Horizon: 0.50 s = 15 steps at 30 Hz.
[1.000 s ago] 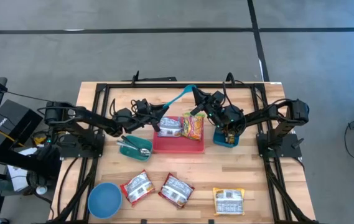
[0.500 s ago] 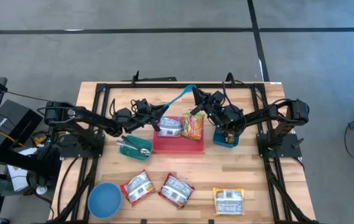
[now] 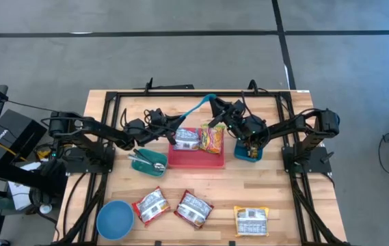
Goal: Pick & Place Food Item
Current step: Put the blue spoon into the green bin
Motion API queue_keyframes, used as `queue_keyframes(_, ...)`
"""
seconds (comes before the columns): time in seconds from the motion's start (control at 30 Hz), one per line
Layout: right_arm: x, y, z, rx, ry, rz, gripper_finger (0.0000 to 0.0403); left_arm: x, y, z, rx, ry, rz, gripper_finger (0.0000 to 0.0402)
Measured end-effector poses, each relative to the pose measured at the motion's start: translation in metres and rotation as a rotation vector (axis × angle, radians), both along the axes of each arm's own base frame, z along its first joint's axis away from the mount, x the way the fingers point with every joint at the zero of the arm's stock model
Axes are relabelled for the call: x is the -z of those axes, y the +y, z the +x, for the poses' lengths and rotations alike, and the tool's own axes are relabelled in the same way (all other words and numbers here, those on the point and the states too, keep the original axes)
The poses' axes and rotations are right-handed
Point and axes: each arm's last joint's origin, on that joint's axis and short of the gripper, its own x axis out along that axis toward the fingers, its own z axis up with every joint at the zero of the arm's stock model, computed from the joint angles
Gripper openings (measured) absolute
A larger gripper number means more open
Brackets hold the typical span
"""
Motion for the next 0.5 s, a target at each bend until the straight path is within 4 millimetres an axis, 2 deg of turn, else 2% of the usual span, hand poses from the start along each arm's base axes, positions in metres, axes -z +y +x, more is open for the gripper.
queue_keyframes(0.5, 0.005, 0.016, 0.004, -0.019, 0.130, -0.064, 0.0097, 0.000, 0.007, -0.001, -0.031, -0.001, -0.002, 0.0012)
